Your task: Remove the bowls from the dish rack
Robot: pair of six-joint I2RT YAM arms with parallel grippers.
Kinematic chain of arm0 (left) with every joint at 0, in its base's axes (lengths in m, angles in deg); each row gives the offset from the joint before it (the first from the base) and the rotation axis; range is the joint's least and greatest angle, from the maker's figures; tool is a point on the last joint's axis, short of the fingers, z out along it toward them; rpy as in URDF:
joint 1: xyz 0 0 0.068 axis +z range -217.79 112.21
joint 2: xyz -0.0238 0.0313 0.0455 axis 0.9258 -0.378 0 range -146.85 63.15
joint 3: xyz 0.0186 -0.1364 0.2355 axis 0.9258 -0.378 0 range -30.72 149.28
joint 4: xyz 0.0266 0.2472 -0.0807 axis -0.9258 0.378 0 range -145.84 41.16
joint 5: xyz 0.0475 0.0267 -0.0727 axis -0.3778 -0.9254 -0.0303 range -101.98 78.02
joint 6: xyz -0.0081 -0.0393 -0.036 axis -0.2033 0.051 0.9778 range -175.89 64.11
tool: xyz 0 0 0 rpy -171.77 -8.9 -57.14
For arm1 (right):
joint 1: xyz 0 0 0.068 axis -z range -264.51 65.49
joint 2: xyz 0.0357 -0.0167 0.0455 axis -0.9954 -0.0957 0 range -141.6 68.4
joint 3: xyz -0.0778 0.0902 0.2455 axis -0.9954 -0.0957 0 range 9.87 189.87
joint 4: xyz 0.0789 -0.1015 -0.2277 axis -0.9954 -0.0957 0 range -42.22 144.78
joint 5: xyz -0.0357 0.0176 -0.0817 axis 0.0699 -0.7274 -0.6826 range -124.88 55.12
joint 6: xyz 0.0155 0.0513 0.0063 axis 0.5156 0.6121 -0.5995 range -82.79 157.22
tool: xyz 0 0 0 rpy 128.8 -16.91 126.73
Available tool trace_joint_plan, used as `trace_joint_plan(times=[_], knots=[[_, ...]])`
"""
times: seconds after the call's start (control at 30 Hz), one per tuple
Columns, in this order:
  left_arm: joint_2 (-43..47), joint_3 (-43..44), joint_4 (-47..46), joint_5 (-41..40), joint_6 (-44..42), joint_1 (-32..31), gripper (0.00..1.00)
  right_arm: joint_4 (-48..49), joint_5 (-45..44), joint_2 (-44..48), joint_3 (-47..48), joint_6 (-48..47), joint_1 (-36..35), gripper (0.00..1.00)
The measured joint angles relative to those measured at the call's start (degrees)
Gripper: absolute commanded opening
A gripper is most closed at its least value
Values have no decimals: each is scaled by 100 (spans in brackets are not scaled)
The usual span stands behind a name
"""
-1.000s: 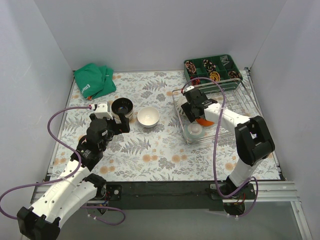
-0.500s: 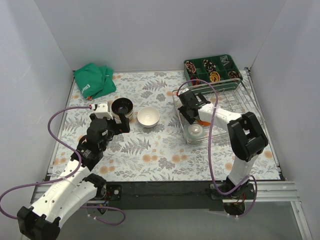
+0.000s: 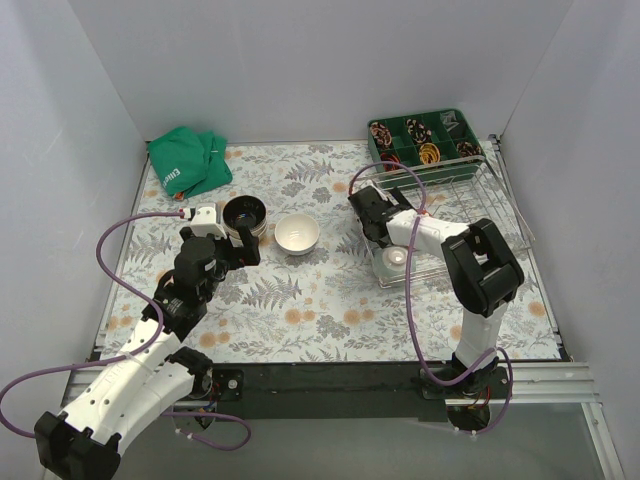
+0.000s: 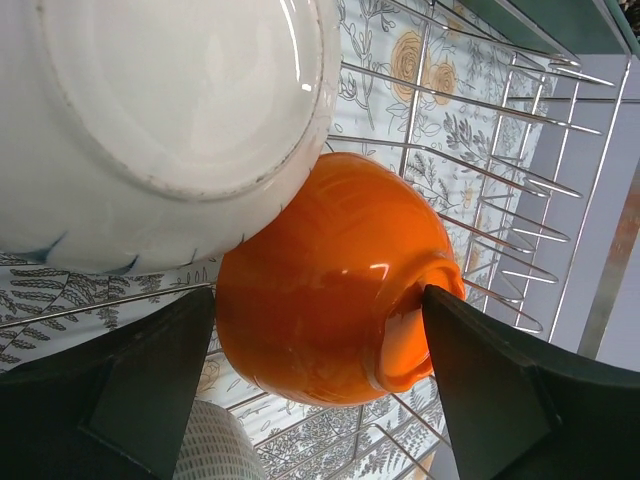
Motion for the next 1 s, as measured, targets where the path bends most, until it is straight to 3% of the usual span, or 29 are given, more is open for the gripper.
trace_joint_plan(times=[0.27,0.57,1.0], knots=[[0,0,0,0,0,0,98,61,-400,-74,-22,13,-184,65],[0,0,0,-2,0,0,98,-59,-605,-4,-85,39,-251,48],[0,0,0,-4,0,0,98,-404,-354,310,-190,-127,-249,41]])
